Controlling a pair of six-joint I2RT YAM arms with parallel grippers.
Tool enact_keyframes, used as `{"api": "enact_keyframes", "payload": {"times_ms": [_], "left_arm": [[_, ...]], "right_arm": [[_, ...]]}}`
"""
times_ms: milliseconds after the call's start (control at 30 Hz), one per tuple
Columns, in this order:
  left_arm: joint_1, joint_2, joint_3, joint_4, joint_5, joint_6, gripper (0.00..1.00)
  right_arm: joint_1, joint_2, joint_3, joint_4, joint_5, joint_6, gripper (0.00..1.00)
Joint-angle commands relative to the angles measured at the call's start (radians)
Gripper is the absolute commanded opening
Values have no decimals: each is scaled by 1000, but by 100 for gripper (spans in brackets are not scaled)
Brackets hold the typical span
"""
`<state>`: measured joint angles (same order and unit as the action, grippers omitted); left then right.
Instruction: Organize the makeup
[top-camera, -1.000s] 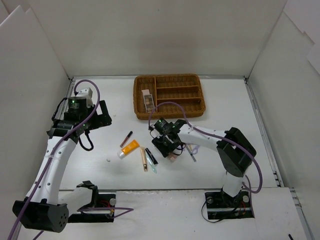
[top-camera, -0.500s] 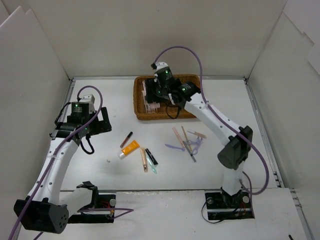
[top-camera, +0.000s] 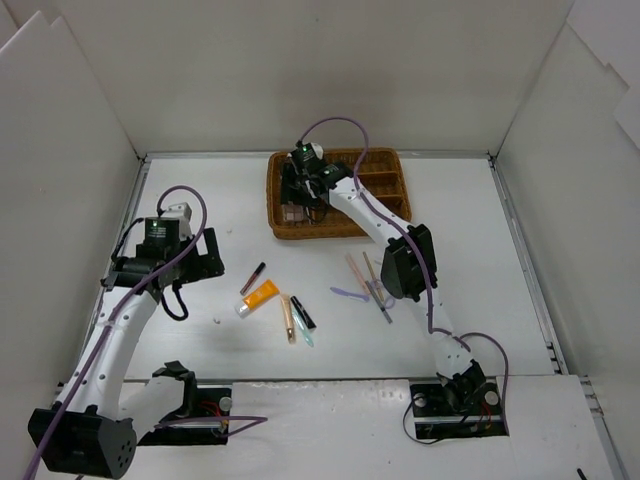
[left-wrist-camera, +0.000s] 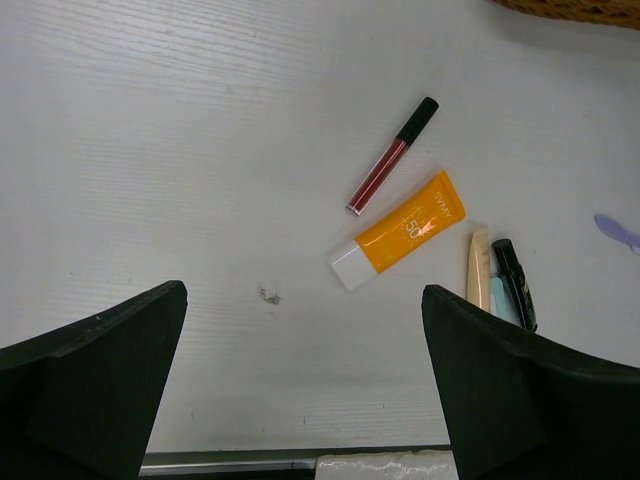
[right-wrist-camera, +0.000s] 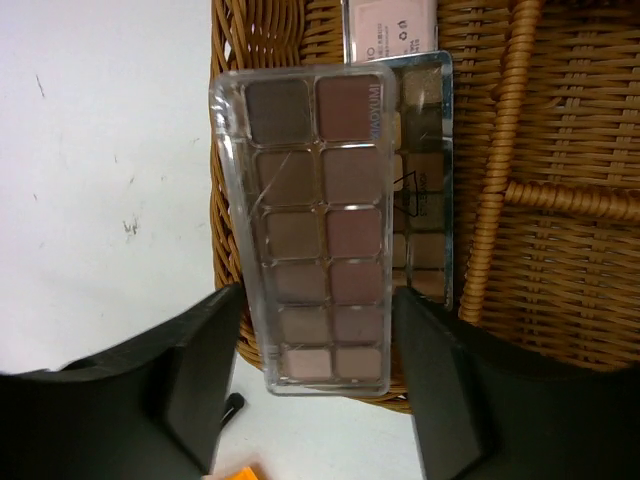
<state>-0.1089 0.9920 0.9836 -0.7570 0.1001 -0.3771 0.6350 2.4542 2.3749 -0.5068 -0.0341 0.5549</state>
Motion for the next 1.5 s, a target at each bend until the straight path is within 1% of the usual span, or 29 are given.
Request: {"api": "enact_keyframes", "payload": {"times_ms": [0,33,233,333,367,400,433,467,500,533,567,600,633,667,700,733,800,833,867,900,933,967,1033,1100,1267,1367,1400,1467], "left_arm": [[6,0,-2,53,29,14,99],[6,3,-5,56,33,15,99],[6,34,-14,81,56,10,99],[6,53,-7,87,70,4,100],[6,63,-5,90,70,3,100],[-4,68,3,91,70,-2,99],[-17,77,7,93,67,-3,99],[-17,83,9,93,59,-6,99],[-29,86,13,96,59,-9,99],[-40,92,15,99,59,-19,99],[-40,102,17,100,61,-23,99],[-51,105,20,108,62,-26,98],[-63,115,23,110,62,-34,98],[-72,122,24,116,55,-39,98],[-72,126,27,117,53,-43,98],[-87,135,29,119,49,-57,98],[-113,149,30,123,32,-71,97],[-123,161,30,127,29,-83,97],[-132,169,30,131,24,-89,97],[-150,175,30,134,23,-98,97],[-161,189,32,136,20,-109,97],[-181,197,35,134,6,-117,97],[-204,212,41,130,-5,-134,96],[-234,217,43,130,-14,-169,96],[-317,217,17,128,-69,-276,93],[-374,215,0,120,-96,-339,90],[-389,215,-5,119,-137,-353,89],[-431,221,-25,125,-168,-376,85]], "right_arm": [[-21,-51,80,48,3,42,59],[-26,-54,76,54,3,43,67],[-43,-112,27,68,-12,5,83],[-47,-188,-29,68,-16,-38,83],[-50,-219,-95,68,-9,-53,83],[-54,-289,-132,68,20,-88,82],[-55,-326,-176,68,31,-104,80],[-66,-369,-272,70,58,-136,79],[-72,-455,-322,70,66,-148,77],[-81,-495,-374,70,80,-159,72],[-99,-541,-484,71,82,-170,70],[-109,-616,-535,73,91,-196,65],[-121,-653,-590,71,97,-211,62],[-130,-693,-697,73,103,-236,60],[-136,-766,-750,70,124,-239,54],[-152,-803,-858,73,132,-240,52],[-172,-909,-965,71,137,-224,48],[-193,-940,-1055,73,138,-216,47],[-201,-971,-1098,71,141,-201,46],[-207,-1035,-1137,71,146,-194,45],[-221,-1058,-1205,70,151,-187,44],[-230,-1105,-1233,70,155,-187,44],[-253,-1149,-1301,70,160,-190,42],[-267,-1201,-1332,70,148,-199,40],[-290,-1294,-1399,70,116,-222,40],[-290,-1342,-1431,68,80,-222,40],[-287,-1354,-1447,70,73,-222,40],[-288,-1386,-1464,70,50,-224,40]]}}
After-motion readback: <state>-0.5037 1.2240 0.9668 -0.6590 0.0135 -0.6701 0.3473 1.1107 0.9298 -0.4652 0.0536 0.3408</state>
